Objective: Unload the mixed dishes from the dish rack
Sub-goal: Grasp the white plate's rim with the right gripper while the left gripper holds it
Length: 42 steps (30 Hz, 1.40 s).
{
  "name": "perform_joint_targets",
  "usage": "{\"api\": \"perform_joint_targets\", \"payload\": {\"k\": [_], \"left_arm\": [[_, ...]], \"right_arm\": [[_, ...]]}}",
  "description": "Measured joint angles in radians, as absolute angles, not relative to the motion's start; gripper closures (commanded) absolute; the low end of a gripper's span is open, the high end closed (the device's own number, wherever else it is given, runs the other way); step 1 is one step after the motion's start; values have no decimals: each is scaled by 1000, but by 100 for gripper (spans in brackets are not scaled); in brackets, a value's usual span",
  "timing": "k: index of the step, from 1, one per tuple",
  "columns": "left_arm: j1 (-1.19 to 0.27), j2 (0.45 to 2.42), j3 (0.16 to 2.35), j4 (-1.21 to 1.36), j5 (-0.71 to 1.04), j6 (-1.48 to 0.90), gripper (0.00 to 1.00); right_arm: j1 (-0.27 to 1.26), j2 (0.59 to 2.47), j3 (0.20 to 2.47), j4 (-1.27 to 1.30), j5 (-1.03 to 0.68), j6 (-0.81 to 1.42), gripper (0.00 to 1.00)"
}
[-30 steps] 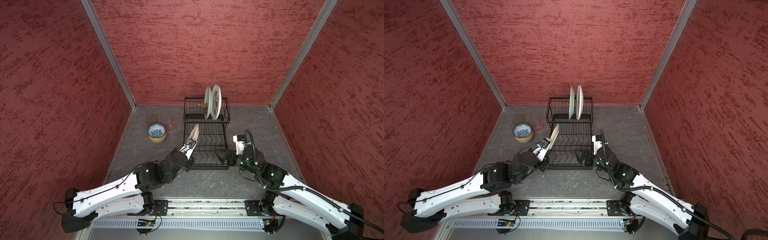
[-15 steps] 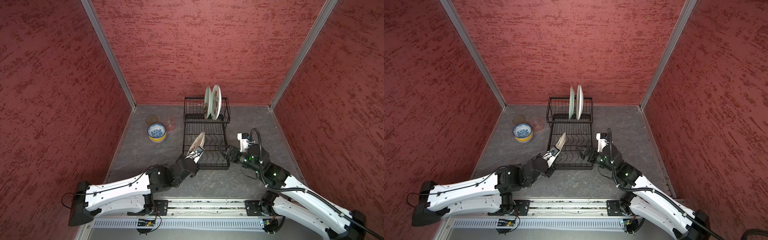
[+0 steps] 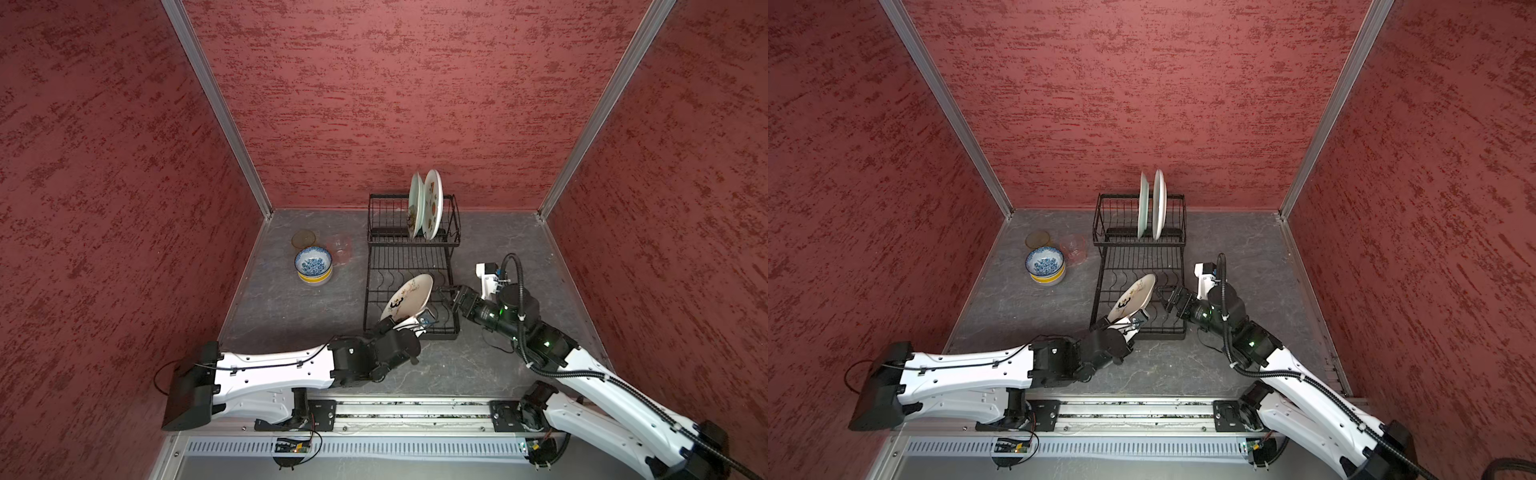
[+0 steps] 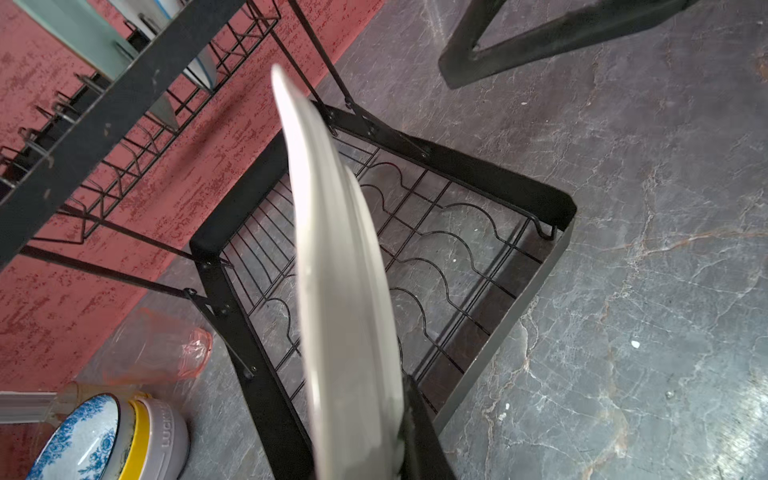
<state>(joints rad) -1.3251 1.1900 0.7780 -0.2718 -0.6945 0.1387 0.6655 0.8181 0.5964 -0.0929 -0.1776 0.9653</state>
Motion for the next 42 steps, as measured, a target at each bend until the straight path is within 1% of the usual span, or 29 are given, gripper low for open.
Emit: {"api": "perform_joint_targets", "payload": {"k": [6, 15, 20, 25, 28, 32, 39, 41, 42], "left_arm": [[-1347, 1258, 781, -162, -738, 230, 100], [-1368, 1340, 788, -43, -749, 355, 100], [-1369, 1365, 797, 17, -751, 416, 100], [-1369, 1401, 810, 70, -759, 467, 100], [-1369, 1415, 812, 88, -766, 488, 100], [-1369, 1422, 812, 99, -768, 500, 100], [-1369, 1428, 808, 124, -797, 552, 100], [-1369, 1440, 805, 139, -813, 575, 100], [-1369, 1447, 804, 149, -820, 583, 100]], "right_arm": [[656, 846, 596, -94, -200, 976, 1], [642, 847, 596, -94, -207, 995, 2], [634, 852, 596, -94, -217, 1004, 9], [624, 859, 595, -93, -233, 1011, 20], [619, 859, 594, -93, -243, 1015, 32], [613, 859, 593, -93, -251, 1015, 38], [597, 856, 574, -73, -270, 1062, 64], [591, 857, 568, -69, -275, 1095, 66], [589, 857, 565, -69, -277, 1106, 69]]}}
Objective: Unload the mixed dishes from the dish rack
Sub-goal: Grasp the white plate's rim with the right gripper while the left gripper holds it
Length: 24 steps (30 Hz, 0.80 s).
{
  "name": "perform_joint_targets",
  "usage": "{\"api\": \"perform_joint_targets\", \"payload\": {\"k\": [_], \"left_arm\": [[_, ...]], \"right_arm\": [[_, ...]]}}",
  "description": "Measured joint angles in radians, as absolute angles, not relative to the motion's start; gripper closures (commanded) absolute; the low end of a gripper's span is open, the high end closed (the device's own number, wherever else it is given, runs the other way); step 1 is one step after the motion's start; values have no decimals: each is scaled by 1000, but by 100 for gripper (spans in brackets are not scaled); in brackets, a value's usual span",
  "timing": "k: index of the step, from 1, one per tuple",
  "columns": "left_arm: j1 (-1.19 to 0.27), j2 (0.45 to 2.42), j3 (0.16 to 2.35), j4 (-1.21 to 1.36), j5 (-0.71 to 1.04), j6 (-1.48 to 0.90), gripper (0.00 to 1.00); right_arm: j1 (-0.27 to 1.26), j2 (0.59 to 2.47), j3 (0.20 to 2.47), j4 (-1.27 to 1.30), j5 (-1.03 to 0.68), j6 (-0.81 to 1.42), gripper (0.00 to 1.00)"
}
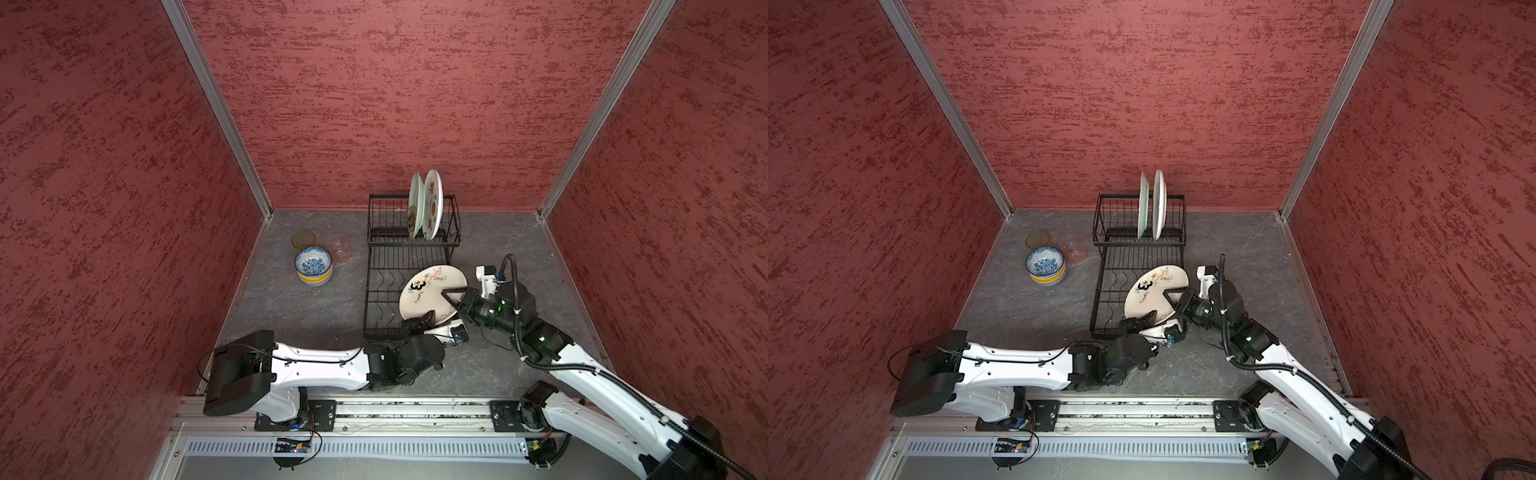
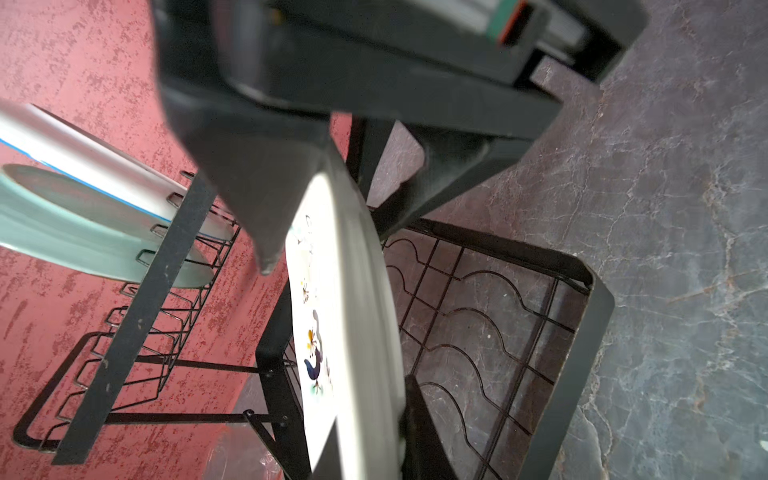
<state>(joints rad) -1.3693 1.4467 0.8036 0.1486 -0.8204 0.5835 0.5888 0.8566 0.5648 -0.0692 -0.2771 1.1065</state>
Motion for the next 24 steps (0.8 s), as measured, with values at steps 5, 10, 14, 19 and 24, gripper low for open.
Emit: {"api": "perform_joint_targets", "payload": {"k": [5, 10, 14, 19, 24], "left_arm": [[-1370, 1465, 800, 183, -833, 607, 100], [-1369, 1468, 796, 202, -839, 626, 100], [-1369, 1468, 783, 226, -833, 623, 75], [-1364, 1468, 782, 274, -810, 570, 49], [-1346, 1464, 778, 315, -797, 529, 0]], "right_arm": [[576, 857, 559, -69, -284, 1129, 86], [569, 858, 558, -67, -288, 1147, 100], [564, 862, 552, -60, -293, 1145, 100], [553, 884, 544, -49, -295, 1129, 100], [546, 920, 537, -52, -295, 1113, 100]]}}
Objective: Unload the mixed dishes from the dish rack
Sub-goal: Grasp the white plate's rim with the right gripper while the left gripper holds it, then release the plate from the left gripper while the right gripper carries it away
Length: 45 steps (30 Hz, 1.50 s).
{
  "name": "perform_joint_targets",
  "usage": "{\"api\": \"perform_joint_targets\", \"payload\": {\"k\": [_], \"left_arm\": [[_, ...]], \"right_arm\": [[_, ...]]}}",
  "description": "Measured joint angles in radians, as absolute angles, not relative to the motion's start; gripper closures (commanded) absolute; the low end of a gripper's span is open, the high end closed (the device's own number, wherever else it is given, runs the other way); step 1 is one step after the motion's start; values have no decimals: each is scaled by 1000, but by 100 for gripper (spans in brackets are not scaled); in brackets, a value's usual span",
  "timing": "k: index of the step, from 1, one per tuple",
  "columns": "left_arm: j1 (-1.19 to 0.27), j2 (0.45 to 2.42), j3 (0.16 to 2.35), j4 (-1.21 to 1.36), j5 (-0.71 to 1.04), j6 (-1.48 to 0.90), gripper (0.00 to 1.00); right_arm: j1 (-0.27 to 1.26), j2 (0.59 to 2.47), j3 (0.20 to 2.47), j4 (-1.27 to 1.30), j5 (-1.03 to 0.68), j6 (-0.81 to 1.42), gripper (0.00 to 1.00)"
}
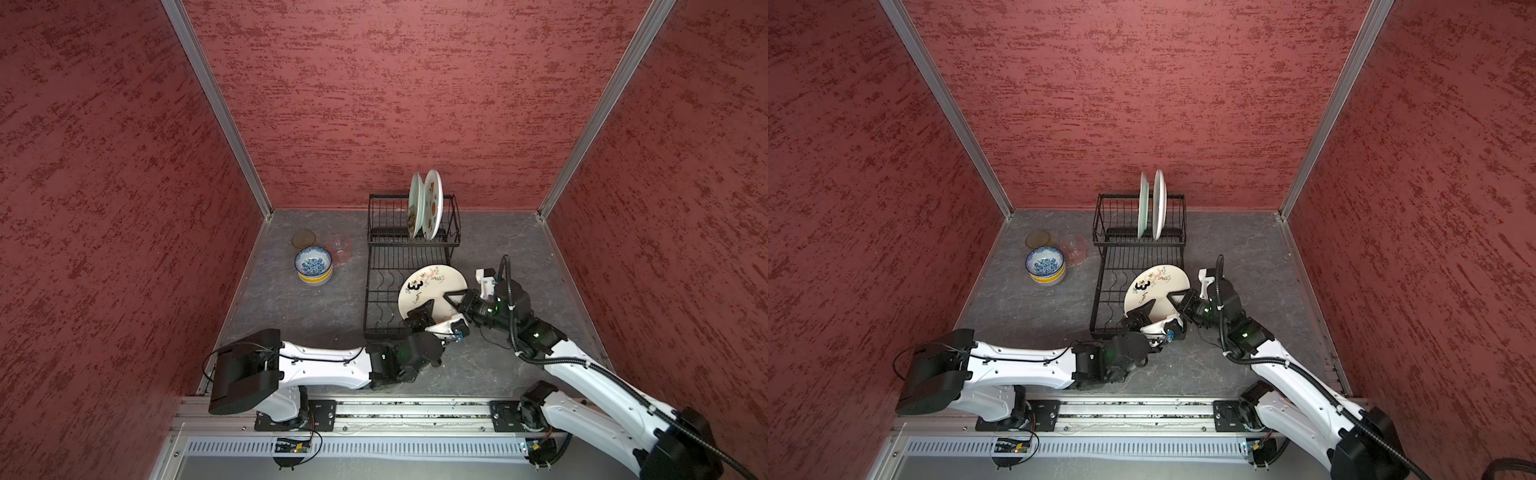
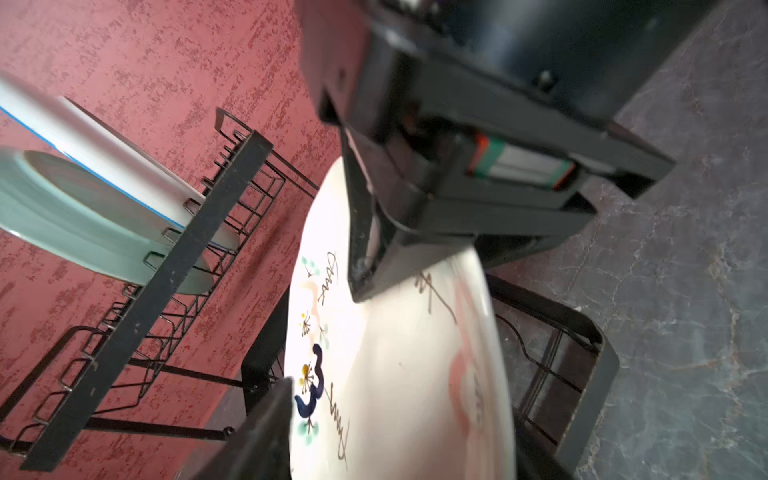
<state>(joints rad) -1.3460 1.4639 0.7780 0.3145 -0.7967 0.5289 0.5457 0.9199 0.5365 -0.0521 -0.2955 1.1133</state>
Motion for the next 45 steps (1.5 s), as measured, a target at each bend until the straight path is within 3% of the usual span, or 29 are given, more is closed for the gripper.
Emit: {"api": "perform_joint_targets", "payload": {"k": [10, 24, 38, 45], "left_arm": [[-1331, 1444, 753, 342, -783, 484, 0], [-1280, 1342, 709, 309, -665, 360, 0], [-1213, 1208, 624, 365, -673, 256, 0], [-1211, 1204, 601, 373, -678, 226, 0]], "right_arm": [[525, 913, 513, -57, -288, 1115, 100], [493, 748, 494, -126, -185, 1161, 100], [446, 613, 494, -535, 12, 1126, 100], [413, 561, 488, -605, 49, 1141, 100]]}}
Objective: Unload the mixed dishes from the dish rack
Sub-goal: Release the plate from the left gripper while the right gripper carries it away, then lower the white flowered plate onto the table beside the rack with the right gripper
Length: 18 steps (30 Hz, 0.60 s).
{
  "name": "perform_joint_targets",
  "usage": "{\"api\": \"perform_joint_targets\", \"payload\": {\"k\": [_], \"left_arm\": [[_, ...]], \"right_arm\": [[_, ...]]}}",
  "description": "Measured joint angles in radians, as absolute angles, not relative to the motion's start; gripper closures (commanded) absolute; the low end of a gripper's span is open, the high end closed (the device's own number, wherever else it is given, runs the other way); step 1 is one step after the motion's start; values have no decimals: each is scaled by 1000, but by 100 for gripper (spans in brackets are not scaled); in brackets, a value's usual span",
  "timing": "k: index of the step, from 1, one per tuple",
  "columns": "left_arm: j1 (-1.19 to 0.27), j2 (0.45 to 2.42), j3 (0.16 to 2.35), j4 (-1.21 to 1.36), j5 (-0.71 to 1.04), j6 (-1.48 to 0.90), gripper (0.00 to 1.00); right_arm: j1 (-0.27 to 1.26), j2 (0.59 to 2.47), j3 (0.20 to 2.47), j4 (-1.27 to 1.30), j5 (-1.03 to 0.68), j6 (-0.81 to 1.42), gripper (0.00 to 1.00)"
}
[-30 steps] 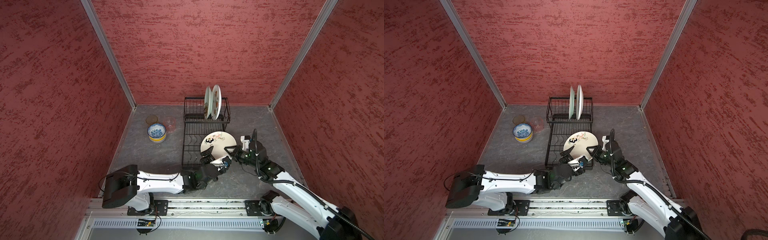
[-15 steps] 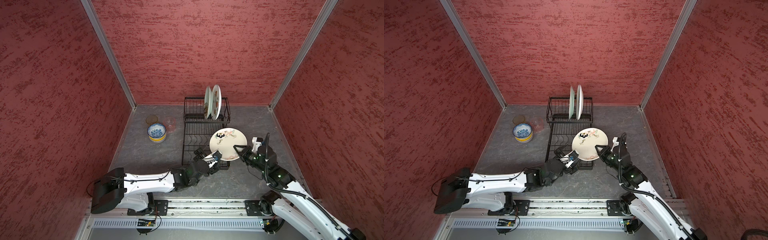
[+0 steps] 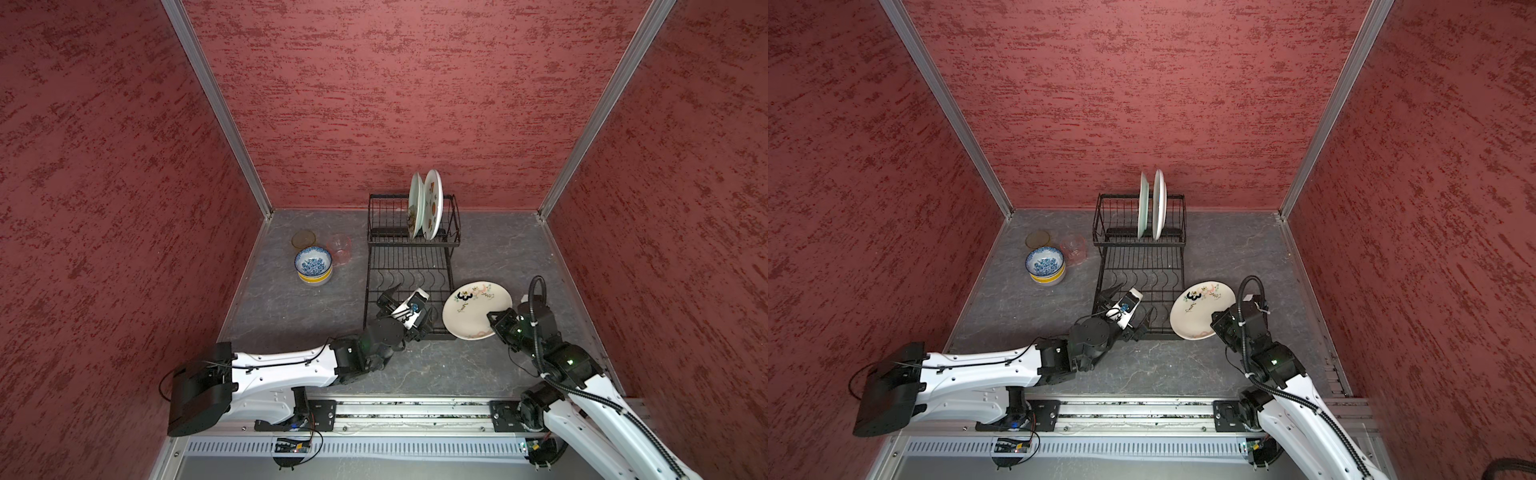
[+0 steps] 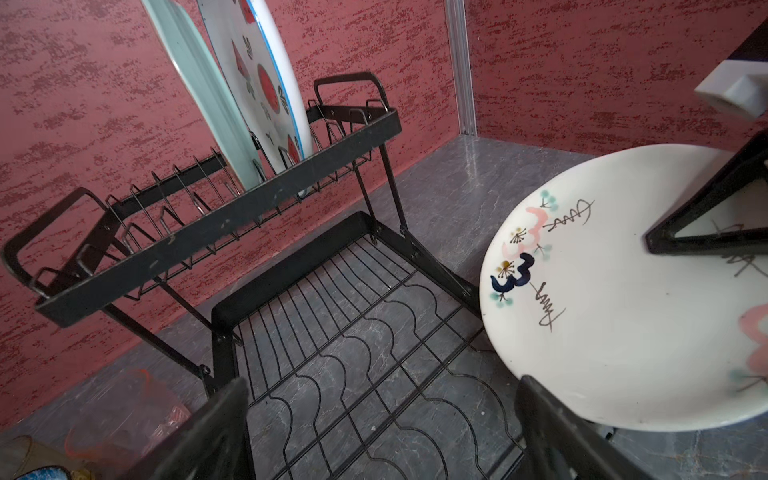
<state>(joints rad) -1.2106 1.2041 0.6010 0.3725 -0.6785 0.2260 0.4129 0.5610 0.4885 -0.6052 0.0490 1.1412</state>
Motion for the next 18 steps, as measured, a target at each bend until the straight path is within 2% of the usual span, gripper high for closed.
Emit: {"api": "perform_joint_targets", "payload": {"k": [9, 18], "left_arm": [[-1195, 1162, 583, 366, -674, 191, 0], [-1172, 1135, 572, 353, -654, 157, 0]], "right_arm": [[353, 559, 485, -598, 90, 1156, 100], [214, 648, 485, -519, 86, 1140, 100]]}}
